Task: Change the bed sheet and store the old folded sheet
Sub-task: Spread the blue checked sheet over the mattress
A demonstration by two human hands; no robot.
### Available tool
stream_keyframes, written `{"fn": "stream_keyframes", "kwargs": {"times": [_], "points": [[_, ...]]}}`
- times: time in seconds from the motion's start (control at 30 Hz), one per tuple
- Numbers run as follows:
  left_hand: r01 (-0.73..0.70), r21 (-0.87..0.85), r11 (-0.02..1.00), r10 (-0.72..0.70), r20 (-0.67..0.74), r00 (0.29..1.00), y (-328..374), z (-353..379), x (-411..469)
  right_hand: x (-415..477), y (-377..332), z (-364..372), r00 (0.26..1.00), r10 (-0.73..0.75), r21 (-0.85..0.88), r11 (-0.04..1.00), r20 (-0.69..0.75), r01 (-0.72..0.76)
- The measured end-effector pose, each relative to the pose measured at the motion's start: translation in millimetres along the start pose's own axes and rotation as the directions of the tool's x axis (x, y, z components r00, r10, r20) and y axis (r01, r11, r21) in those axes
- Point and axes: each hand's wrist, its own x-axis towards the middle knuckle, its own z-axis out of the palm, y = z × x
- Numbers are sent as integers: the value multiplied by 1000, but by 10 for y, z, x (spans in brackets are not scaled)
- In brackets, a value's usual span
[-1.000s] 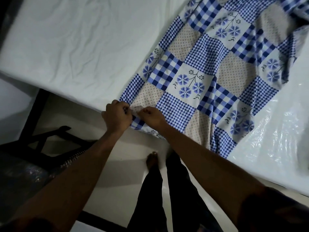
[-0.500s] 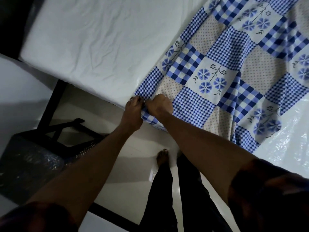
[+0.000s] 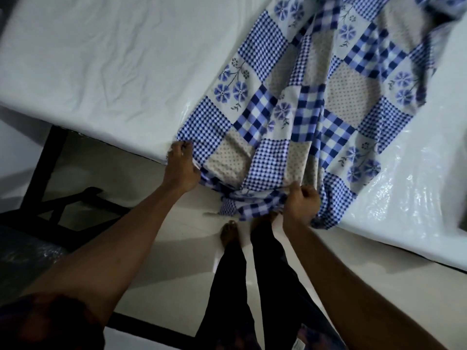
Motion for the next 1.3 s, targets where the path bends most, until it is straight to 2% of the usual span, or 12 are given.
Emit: {"fn": "stream_keyframes", "kwargs": {"times": [0.13,0.23,0.3,0.43,0.53,0.63,0.73,0.87,0.93,1.0,1.1,1.3], "points": [[-128,42,991,133,-160,978,249,56,-110,-273,22,214,988,148,99,983,38,-151],[-320,125,939,323,-5,946,448,253,-181,-505,148,412,964,216,22,975,155,-222],[-293,103,951,282,110,953,650,354,-155,-522,173,452,955,254,-8,967,151,-256],[-36,105,994,12,219,976,1034,375,-35,-220,6,130,987,-84,-1,996,137,85],[61,97,993,-85,275,958,1153,345,57,332,-41,-506,959,-241,-182,947,152,267],[168,102,980,-192,309,932,1276,310,174,988,80,-1375,983,-184,-385,909,-24,161],[198,153,968,-238,321,917,1418,282,338,1495,274,-2263,941,-46,-373,924,-336,-88],[286,188,940,-328,256,909,1715,394,529,1893,463,-2773,886,65,-332,913,-459,-239],[198,164,966,-223,152,963,1981,448,543,2007,481,-2707,861,46,-315,920,-506,-234],[12,142,990,-32,140,990,2279,492,553,2079,504,-2518,877,-125,-333,942,-463,-42],[-212,100,972,189,199,962,2627,605,697,2241,497,-2209,909,-335,-383,896,-247,227],[-404,56,913,394,141,908,3382,665,1384,3099,-152,-1612,906,-423,-361,841,22,402]]}}
